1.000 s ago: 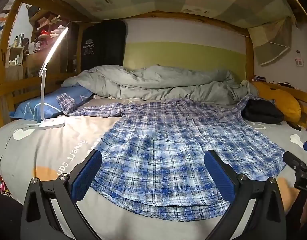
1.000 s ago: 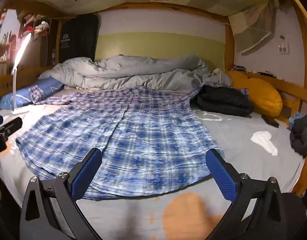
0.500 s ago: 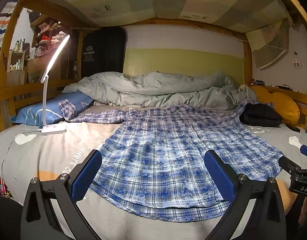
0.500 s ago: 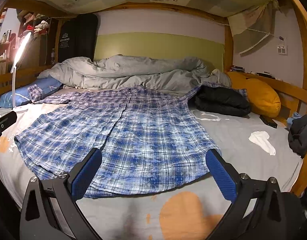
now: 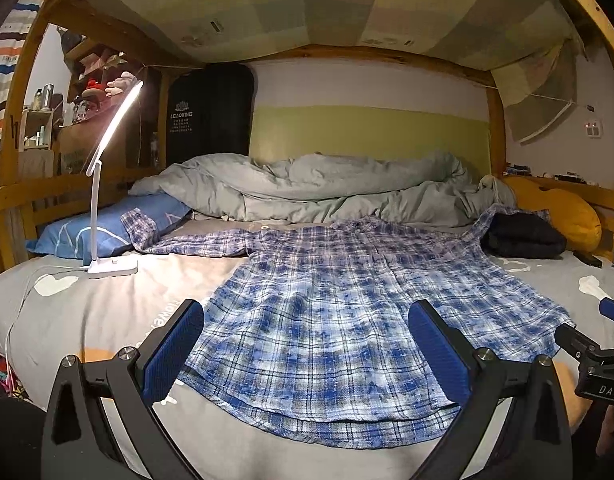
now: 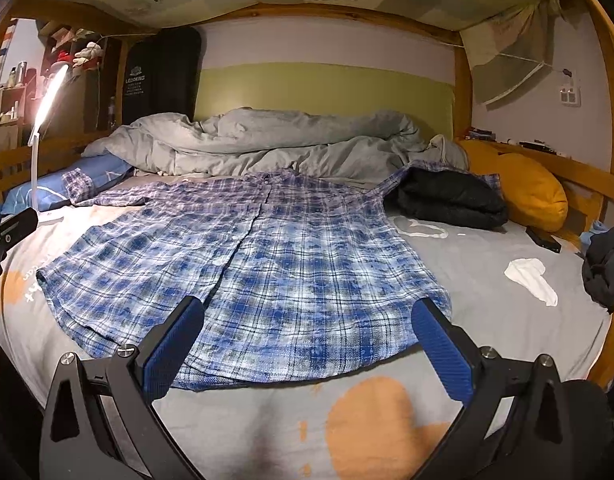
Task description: Fold large clothes
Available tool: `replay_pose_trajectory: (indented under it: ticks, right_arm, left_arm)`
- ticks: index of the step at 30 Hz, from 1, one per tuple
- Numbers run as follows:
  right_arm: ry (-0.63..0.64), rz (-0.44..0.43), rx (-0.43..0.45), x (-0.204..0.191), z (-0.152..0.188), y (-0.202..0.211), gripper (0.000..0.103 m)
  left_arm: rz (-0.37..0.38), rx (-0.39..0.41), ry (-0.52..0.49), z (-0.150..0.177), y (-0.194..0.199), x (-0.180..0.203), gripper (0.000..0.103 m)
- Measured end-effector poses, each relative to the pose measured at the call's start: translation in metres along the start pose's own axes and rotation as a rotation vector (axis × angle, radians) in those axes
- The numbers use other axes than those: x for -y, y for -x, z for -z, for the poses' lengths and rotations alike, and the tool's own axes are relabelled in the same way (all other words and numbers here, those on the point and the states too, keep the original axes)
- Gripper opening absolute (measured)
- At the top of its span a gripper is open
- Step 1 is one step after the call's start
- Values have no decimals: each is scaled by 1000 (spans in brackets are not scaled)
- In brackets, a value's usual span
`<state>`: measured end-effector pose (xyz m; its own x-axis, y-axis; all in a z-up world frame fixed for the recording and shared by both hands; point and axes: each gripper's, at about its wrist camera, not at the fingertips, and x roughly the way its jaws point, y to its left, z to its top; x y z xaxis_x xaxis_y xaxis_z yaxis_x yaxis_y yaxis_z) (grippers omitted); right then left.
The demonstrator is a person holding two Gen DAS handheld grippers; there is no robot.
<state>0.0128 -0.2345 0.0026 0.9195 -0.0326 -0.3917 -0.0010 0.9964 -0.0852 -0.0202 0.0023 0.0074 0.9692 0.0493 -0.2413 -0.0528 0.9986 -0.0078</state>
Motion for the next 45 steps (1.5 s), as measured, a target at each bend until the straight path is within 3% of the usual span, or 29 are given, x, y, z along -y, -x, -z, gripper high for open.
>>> replay_pose_trajectory:
  ticks: [45]
  right_arm:
    - [18, 6, -6, 0, 3, -3, 103]
  left_arm:
    - [-4, 4, 17, -3, 0, -3, 103]
